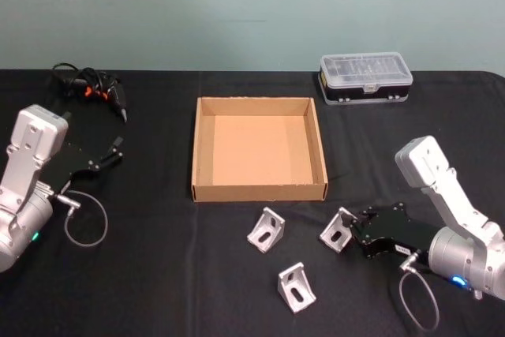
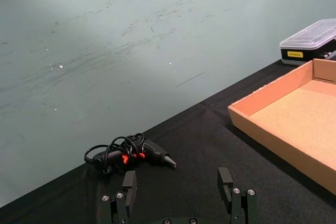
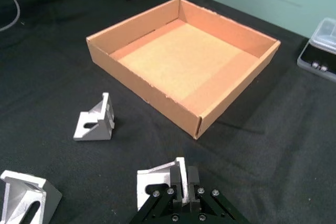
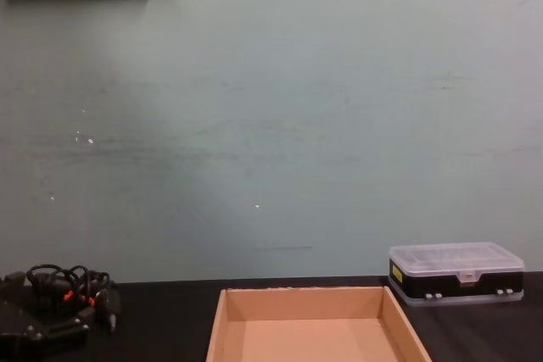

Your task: Use one hand to pick up the angle iron from the table and place it into the box.

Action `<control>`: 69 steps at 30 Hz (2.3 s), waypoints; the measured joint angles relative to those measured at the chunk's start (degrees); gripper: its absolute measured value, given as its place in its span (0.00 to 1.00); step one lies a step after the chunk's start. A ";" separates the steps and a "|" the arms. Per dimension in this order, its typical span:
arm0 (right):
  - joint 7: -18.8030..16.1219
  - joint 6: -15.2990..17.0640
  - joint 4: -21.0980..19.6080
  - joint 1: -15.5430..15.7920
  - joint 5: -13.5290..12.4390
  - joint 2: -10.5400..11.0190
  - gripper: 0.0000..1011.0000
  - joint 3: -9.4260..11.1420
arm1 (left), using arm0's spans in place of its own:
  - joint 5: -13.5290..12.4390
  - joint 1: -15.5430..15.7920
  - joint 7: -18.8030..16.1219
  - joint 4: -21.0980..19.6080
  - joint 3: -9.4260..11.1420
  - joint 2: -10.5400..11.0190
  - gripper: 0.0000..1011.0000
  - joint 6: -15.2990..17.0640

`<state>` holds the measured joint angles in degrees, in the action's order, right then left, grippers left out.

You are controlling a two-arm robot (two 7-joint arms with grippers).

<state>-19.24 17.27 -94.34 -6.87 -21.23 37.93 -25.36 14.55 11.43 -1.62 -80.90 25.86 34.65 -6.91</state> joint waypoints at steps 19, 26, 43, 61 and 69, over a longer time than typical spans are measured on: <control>-1.07 0.61 -4.26 0.12 2.68 -1.67 0.08 2.69 | 0.00 0.00 0.00 0.00 0.00 0.00 1.00 0.00; -2.38 1.96 -2.09 -3.78 4.76 -4.22 0.08 1.63 | 0.00 0.00 0.00 0.00 0.00 0.00 1.00 0.00; -3.35 1.83 10.50 -13.53 9.13 -13.13 0.08 -0.60 | 0.00 0.00 0.00 0.00 0.00 0.00 1.00 0.00; -2.81 -0.53 25.53 -22.03 12.88 -21.26 0.08 -1.19 | 0.00 0.00 0.00 0.00 0.00 0.00 1.00 0.00; -3.38 -1.62 30.79 -24.81 14.56 -23.49 0.08 -1.69 | 0.00 0.00 0.00 0.00 0.00 0.00 1.00 0.00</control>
<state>-22.62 15.65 -63.55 -31.68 -6.67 14.44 -27.04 14.55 11.44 -1.62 -80.90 25.86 34.65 -6.91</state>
